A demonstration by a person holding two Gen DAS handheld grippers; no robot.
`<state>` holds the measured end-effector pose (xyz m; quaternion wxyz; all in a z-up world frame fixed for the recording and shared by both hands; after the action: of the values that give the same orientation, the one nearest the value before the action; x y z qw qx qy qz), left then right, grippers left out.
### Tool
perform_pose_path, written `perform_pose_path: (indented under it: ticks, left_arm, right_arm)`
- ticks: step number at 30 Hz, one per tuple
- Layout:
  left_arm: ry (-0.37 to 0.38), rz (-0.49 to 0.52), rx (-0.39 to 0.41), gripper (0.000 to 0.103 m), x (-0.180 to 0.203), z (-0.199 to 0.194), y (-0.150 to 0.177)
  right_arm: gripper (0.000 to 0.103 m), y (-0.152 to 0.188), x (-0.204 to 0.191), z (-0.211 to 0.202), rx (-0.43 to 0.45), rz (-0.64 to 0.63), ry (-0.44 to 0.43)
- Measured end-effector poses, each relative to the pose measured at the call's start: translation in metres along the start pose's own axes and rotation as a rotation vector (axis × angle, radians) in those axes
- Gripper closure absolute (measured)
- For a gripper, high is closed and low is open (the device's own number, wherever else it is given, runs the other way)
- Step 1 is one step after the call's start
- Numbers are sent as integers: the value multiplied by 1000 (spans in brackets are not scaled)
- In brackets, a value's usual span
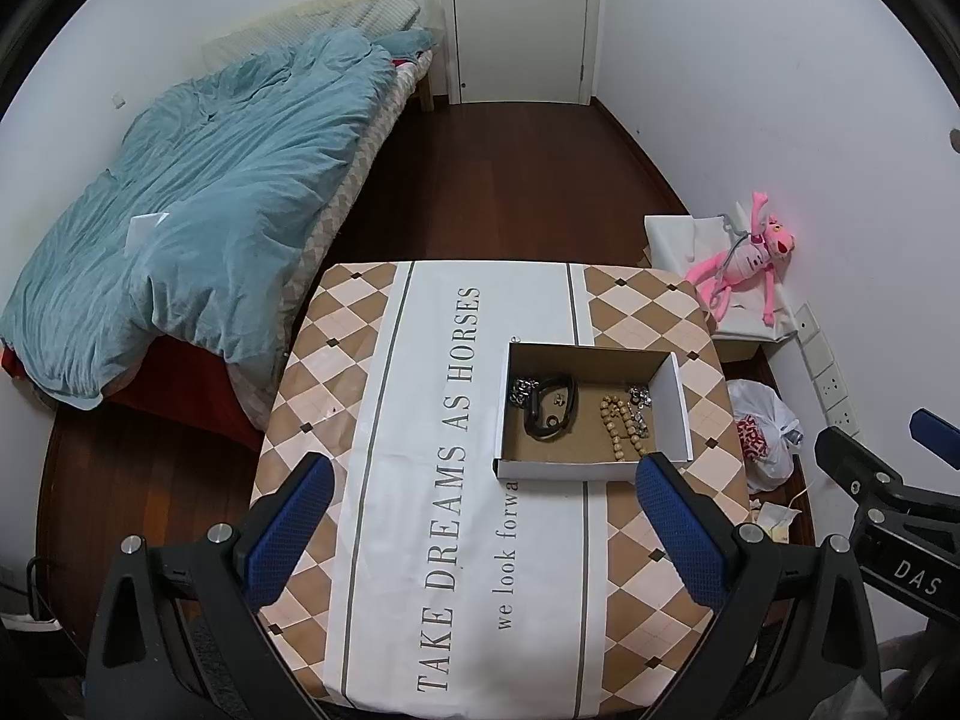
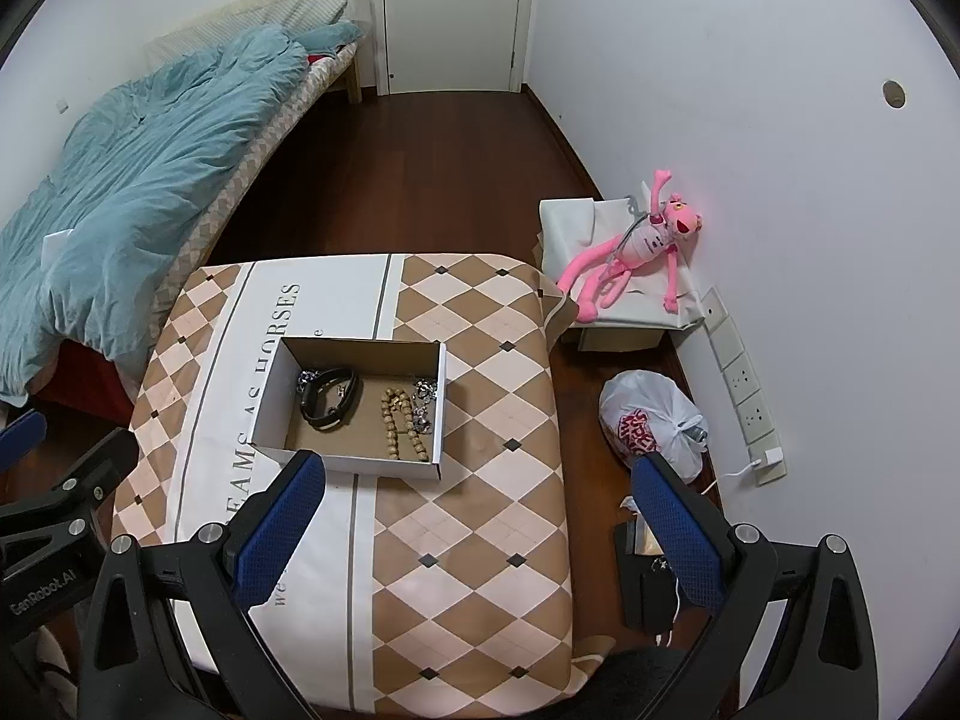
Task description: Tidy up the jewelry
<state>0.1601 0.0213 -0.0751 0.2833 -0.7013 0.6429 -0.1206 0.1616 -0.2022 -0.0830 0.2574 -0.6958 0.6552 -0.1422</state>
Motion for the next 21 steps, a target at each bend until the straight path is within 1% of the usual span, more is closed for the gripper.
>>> perform_pose_path:
  ticks: [21]
  left_arm:
    - [-7,-6,5,0,-2,-3,-3]
  right_arm:
    - [0,-3,-3,-1,1,1,-5]
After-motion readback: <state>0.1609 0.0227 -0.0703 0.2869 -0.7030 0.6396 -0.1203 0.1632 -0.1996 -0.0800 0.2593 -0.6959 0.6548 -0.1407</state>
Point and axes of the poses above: each gripper's, at about its wrist camera, not at the fingertips, and z roughly the way its jaws point, x to its right, y to its underside, the point moved 10 cm from there along z, roughly the way its jaws point, and after that the axes turned 13 degrees about -y, right-handed, at the moved point
